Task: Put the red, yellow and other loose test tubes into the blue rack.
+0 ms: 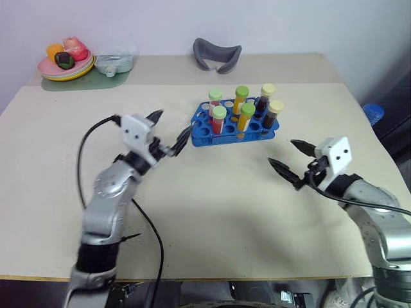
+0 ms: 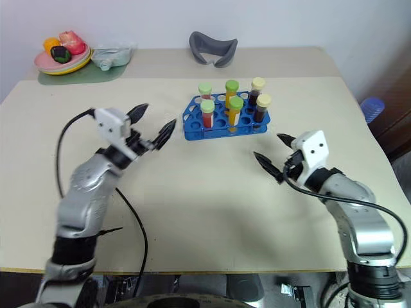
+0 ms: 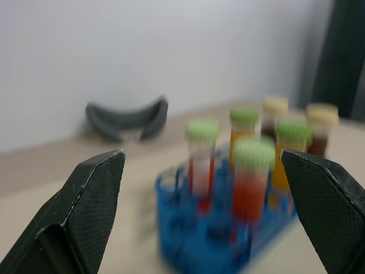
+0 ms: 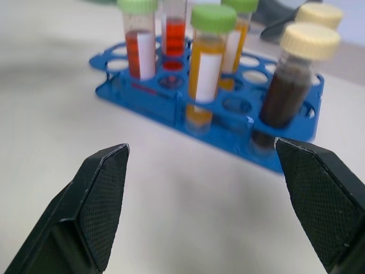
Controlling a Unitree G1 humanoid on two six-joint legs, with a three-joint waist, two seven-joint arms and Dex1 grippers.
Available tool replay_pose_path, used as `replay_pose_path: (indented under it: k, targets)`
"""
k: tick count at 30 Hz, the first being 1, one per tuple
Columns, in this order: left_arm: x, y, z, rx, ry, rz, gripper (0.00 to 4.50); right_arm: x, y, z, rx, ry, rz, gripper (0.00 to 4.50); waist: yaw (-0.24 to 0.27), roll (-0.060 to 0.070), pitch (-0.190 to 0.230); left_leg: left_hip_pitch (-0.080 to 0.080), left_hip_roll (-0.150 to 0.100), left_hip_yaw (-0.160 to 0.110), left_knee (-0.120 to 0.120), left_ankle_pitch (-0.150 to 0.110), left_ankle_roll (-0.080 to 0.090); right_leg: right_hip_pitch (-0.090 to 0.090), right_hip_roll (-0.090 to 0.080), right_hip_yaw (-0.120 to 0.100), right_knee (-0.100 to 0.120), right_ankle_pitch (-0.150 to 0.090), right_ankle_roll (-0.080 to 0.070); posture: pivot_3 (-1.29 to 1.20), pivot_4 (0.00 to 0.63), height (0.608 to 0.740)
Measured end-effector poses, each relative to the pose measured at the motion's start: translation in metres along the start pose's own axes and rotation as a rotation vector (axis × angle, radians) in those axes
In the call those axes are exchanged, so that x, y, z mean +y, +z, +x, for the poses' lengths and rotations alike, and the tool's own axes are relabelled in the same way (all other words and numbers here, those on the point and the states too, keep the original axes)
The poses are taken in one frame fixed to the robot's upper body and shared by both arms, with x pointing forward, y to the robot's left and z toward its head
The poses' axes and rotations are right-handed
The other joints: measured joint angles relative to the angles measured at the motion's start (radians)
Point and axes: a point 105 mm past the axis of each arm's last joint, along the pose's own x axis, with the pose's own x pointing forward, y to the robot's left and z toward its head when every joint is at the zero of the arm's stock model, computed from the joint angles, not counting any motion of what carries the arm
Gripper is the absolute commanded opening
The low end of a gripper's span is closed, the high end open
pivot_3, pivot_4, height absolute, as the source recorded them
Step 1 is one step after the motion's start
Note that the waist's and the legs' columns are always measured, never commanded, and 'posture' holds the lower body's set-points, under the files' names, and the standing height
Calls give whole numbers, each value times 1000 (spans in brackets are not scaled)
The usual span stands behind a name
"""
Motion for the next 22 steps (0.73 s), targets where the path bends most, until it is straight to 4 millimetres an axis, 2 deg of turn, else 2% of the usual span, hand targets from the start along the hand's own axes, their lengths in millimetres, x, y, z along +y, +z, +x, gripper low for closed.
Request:
replay_pose_path:
  k: [5, 9, 16, 22]
  targets:
    - [40, -30, -61, 232, 96, 64, 4465, -16, -8, -9, 51, -4, 14, 4206, -2, 0, 0, 4, 0, 1, -2, 0, 1, 3, 0, 1, -1, 0, 0, 0, 150, 740]
    - [60, -36, -91, 300, 172, 61, 4465, -22, -13, -8, 65, -7, 33, 4206, 1, 0, 0, 4, 0, 1, -2, -1, 0, 5, 0, 1, -4, 0, 0, 0, 150, 740]
    - [65, -38, -107, 337, 202, 61, 4465, -25, -11, -2, 56, 5, 37, 4206, 0, 0, 0, 5, 0, 1, -2, -1, 0, 5, 0, 0, -4, 0, 0, 0, 150, 740]
    - [64, -39, -108, 331, 225, 52, 4465, -25, -12, -1, 58, 15, 41, 4206, -1, 0, 0, 5, 0, 1, -3, -1, 0, 5, 0, 0, -4, 0, 0, 0, 150, 740]
